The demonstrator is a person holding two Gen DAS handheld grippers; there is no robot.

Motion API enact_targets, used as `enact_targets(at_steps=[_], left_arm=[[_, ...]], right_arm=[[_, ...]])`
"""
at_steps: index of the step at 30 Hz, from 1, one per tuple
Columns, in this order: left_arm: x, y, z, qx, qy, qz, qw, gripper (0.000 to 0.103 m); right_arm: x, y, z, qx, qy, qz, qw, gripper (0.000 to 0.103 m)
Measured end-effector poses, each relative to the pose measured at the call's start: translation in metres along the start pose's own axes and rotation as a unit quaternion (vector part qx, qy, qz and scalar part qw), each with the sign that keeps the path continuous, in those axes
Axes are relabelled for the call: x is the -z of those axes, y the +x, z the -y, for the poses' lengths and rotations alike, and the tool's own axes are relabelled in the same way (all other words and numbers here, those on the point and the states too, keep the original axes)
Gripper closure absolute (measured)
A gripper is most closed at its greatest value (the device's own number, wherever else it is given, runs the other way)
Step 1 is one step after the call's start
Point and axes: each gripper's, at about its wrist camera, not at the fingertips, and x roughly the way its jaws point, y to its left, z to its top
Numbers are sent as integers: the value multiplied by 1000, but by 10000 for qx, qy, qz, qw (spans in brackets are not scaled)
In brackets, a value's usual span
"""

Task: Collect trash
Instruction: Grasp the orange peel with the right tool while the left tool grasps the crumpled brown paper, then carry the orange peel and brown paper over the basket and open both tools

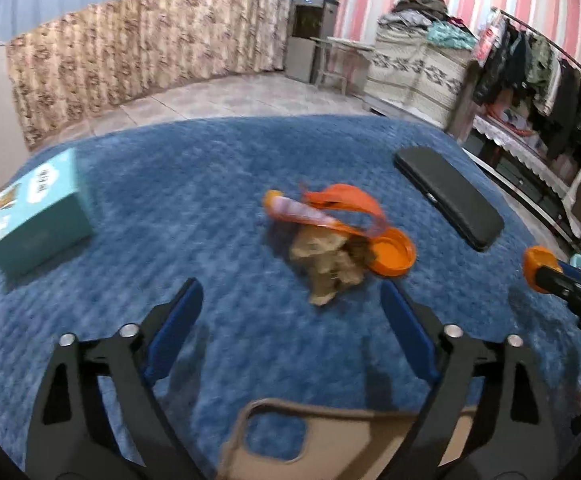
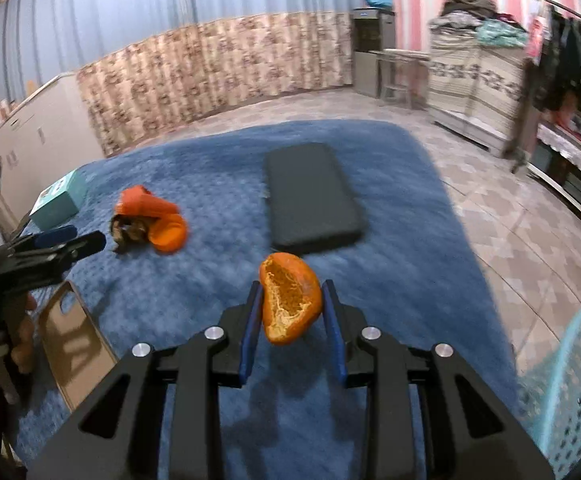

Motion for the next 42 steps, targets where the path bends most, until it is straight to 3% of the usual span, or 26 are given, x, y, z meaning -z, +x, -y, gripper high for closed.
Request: enact_targets(at_steps=[3,7,9,20,23,28,35,42], left_arm=[[-5,14,12,31,148,-91,9998,29],[-6,34,24,65,228,-463,9986,71],[-5,32,28,37,304,-365,9989,78],[22,-40,39,6,339,149,9993,82],[31,-63,48,199,230,339,9990,82],[41,-91,97,427,785,827,9926,82],[32,-91,172,957,1298,907,9827,82],[34,-88,253,1506,1792,1006,9670,82]], right_arm=[[12,-22,24,208,231,43,9995,73],[31,-51,51,471,526,132,9974,73],[38,-63,62,583,656,194,9960,73],[62,-115,107,969,1253,643,9853,73],[67,-123,108,1054,1293,717,9834,73],[74,-139,119,1288,1361,870,9784,73],[83,-161,140,1690,1484,1009,9691,73],[100,-177,181,2240,1879,1023,9508,73]])
